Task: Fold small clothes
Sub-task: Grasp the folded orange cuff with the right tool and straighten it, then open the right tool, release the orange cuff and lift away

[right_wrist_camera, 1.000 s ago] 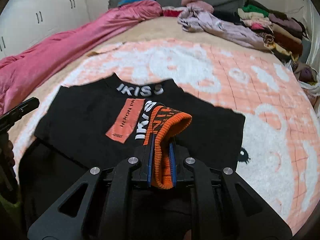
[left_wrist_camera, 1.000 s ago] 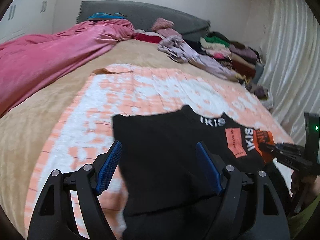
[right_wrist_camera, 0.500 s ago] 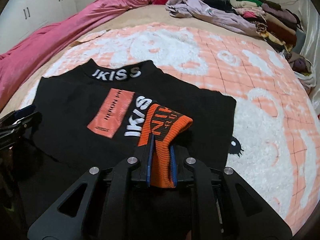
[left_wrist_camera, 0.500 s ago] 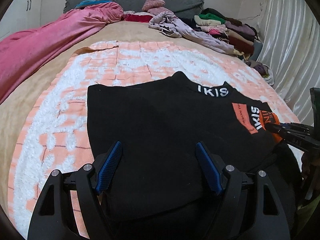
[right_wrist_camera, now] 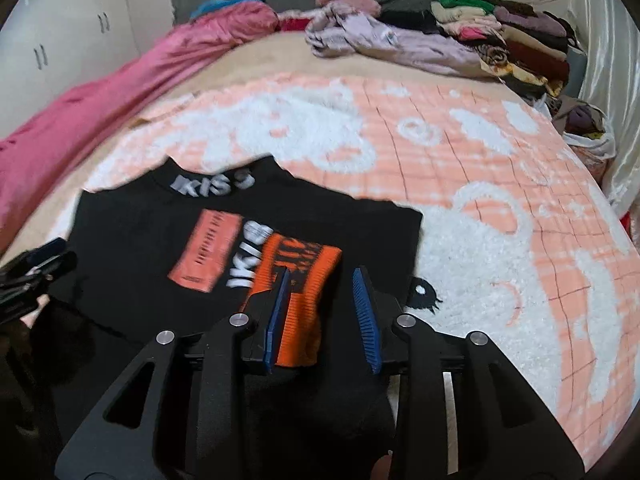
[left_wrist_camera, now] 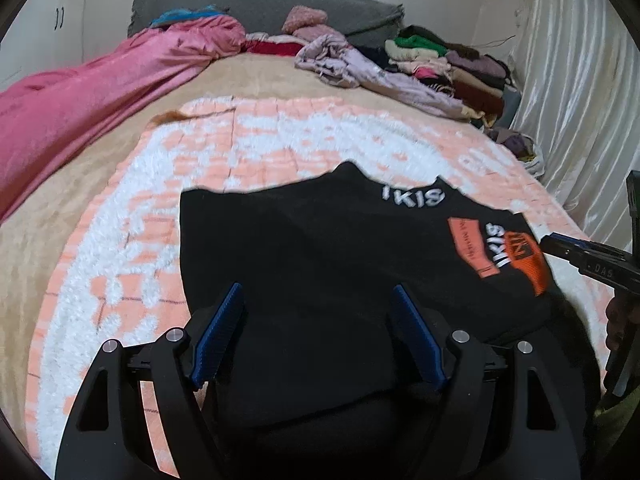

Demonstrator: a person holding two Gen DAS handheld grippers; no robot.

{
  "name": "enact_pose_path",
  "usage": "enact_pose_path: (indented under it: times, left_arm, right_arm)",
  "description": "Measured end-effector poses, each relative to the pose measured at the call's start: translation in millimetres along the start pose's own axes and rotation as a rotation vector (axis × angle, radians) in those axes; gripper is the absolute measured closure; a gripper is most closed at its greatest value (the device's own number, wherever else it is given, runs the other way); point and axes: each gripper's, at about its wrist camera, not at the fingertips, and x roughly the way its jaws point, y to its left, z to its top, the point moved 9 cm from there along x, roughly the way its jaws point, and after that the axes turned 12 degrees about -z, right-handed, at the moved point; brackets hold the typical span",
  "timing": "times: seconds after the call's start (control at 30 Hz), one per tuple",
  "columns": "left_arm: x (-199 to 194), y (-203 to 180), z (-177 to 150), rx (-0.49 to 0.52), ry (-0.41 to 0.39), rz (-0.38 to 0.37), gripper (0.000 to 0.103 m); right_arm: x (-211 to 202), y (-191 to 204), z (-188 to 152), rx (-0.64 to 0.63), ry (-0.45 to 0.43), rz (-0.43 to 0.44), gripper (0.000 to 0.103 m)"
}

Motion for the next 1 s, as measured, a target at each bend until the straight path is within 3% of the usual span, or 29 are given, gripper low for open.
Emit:
enact_pose_path:
  times: [0.2,0.4,0.6,0.7,0.87,1.0]
  left_arm:
    - [-7.8,-20.0,4.1,0.053,-0.011,-0.01,0.023]
    - [4.2,-27.5,-5.6,0.084,0.044,-0.009,0.023]
    - [18.9,-21.4,-20.1,0.095,0.111,0.02,0.023]
    - [23.2,-22.7,-23.7,0.101,0.123,0.013,0.016]
    - [22.3,-23.7,-24.9,0.099,0.126,0.018,0.016]
    - [16.9,-25.3,-21.3,0.078,0.117,-0.005,0.016]
  right_arm:
    - [-17.5,31.3,0.5,-0.076,-0.042,0.056,0.065]
    - [-7.6,58.4,-16.1,-0.133,-0.002,0.09,0.064]
    - [19.3,58.8,-39.3,-0.138,0.099,0.078,0.063]
    - [23.0,56.7,-41.0,-0.106,0.108,0.104,0.063]
    - [16.4,56.8,-38.6,-0.097,0.102,0.107,0.06]
    - [9.8,55.6,-32.0,-0.073,0.085,0.123,0.048]
